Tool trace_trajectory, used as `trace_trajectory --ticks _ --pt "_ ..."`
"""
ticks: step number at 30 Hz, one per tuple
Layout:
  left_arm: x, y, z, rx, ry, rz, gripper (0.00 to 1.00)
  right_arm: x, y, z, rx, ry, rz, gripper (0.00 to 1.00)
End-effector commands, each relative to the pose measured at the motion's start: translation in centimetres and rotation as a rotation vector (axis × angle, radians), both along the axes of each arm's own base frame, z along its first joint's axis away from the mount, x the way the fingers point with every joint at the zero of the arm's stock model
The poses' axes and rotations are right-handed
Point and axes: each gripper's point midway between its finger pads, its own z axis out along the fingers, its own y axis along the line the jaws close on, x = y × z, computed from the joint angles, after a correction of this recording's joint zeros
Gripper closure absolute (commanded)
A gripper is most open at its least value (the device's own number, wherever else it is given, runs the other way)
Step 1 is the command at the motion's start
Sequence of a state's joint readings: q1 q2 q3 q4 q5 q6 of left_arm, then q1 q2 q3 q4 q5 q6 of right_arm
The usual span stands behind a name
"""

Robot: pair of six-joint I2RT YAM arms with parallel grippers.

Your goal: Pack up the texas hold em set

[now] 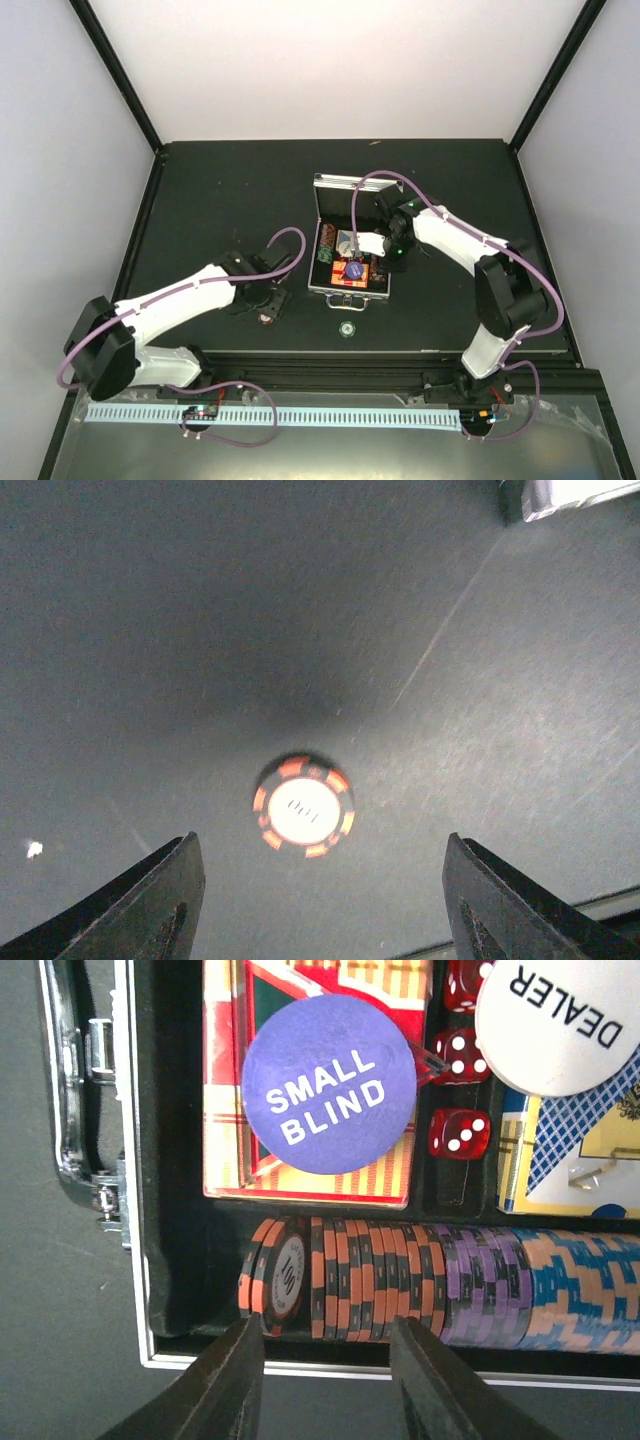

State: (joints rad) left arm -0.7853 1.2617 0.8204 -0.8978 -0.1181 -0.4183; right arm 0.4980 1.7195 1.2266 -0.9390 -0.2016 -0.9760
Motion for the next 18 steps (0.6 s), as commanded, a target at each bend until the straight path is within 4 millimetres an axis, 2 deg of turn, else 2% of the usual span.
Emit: trace_trajectory --ticks 1,7,10,18 --pt "-2.2 1.8 -0.2 0.080 0.138 0.076 0.32 -0.3 0.6 2.6 0.057 -0.018 0.000 0.59" --pt "-2.0 1.8 -3.1 0.148 0.233 0.094 0.31 -1.3 0.4 2.2 0.064 0.008 0.007 0.40" --pt "-2.0 1.6 -4.3 0.167 0.272 0.110 0.33 -1.4 0.1 1.8 0.050 0.002 0.003 0.37" --pt "-1.4 1.3 -5.4 0.163 0.269 0.123 0.37 -1.4 0.5 2.2 0.069 0.011 -0.010 0.37"
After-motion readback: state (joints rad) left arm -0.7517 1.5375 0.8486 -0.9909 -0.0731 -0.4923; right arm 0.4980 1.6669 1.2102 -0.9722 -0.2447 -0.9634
